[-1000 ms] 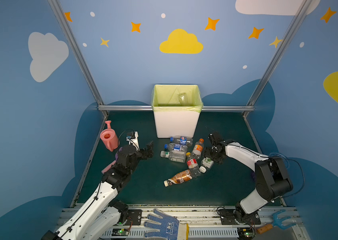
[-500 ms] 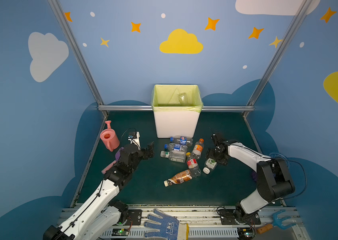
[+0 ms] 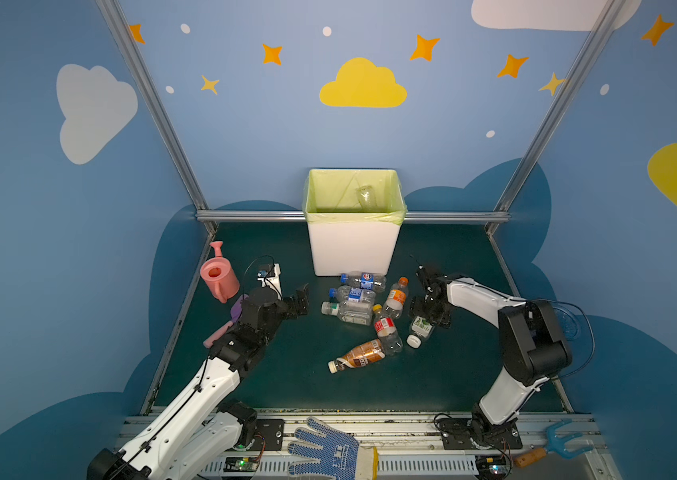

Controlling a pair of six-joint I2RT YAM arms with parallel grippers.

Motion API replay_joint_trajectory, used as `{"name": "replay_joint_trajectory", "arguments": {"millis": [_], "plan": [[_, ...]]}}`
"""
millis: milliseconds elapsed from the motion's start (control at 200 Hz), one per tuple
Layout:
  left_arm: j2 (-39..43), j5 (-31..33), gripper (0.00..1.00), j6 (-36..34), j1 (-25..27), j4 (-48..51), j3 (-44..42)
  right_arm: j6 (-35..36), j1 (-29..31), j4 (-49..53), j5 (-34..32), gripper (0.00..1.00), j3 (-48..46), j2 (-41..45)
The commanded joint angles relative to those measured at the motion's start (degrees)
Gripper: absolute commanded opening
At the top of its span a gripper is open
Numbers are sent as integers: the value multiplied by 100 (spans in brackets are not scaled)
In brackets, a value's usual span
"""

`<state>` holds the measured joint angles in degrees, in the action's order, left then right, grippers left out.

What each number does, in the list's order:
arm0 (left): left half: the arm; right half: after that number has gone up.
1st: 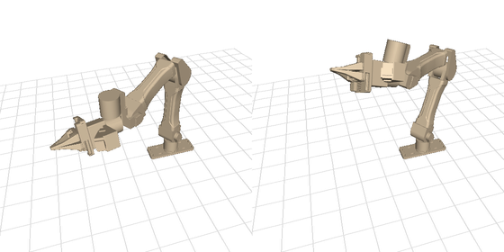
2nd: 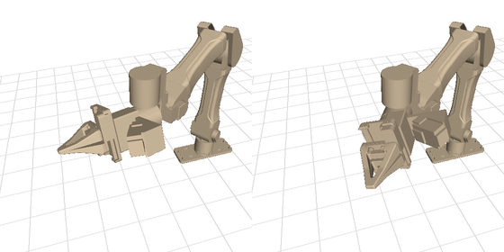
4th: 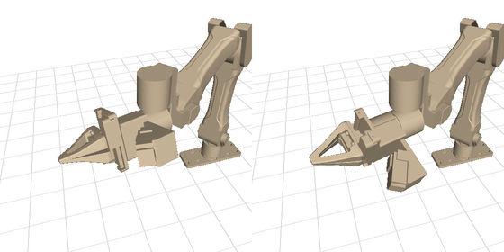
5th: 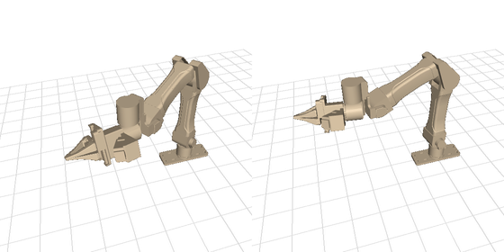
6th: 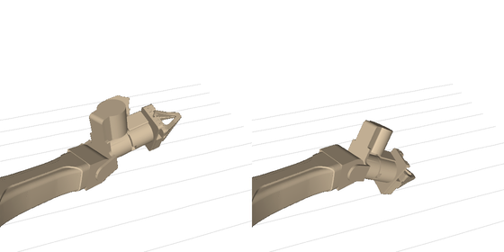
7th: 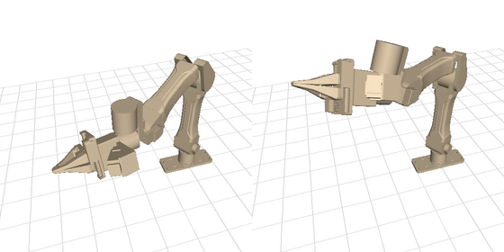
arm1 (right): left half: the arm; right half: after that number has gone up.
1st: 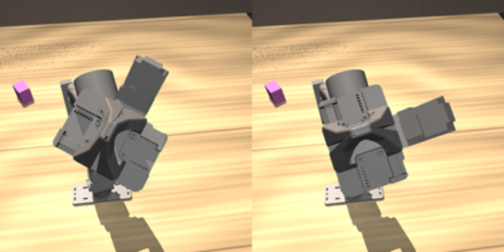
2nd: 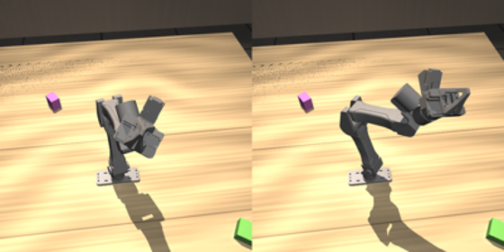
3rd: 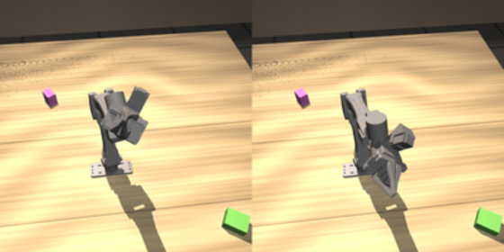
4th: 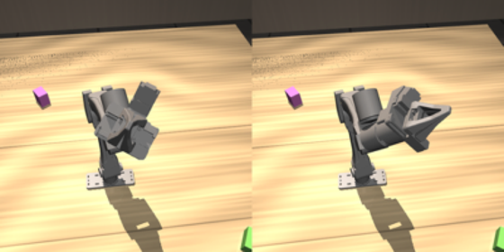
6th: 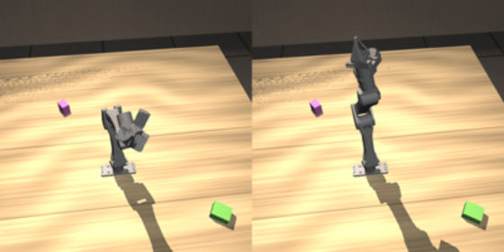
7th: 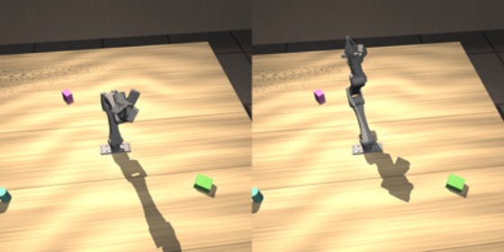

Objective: Throw the plastic bottles in the bin
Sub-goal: 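Lift the lime bottle over the bin and open the right gripper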

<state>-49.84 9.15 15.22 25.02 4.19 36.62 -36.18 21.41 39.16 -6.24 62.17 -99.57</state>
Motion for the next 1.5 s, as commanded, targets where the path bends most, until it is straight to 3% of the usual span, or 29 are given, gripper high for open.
{"name": "replay_joint_trajectory", "arguments": {"millis": [0, 210, 310, 471, 591, 776, 941, 1091, 1206, 1292, 1497], "plan": [[-21, -57, 100, -128, -17, 152, 8, 156, -27, 180, 85, 73, 230, -32], [-98, -198, 100, -210, -22, 227, 47, 522, -74, 148, 325, 52, 592, 53], [-121, -205, 100, -214, -21, 241, 56, 850, -99, 198, 351, 50, 1105, 375], [-218, -227, 100, -178, -17, 189, 10, 1314, -214, 463, 183, 49, 2903, 972], [-366, -309, 100, -157, -20, 175, 12, 1776, -335, -102, -4, 50, 4308, 1318], [-734, -617, 100, -208, 46, 245, 135, 702, -992, -1513, 604, 51, 5256, 1334], [-1099, -366, 100, -393, 378, 630, 433, -132, -757, -2194, 1710, 55, 5857, 270], [-1358, -217, 100, -514, 732, 627, 504, 87, -141, -781, 2499, 64, 8224, -1807], [-1491, -97, 100, -503, 930, 649, 579, 440, 85, 50, 2293, 80, 9818, -2761], [-1522, 44, 100, -595, 1141, 708, 633, 589, 91, -41, 2067, 90, 9744, -2535], [-1646, 101, 100, -1027, 1709, 779, 723, 953, -59, -932, 1545, 95, 7840, -858]]}}
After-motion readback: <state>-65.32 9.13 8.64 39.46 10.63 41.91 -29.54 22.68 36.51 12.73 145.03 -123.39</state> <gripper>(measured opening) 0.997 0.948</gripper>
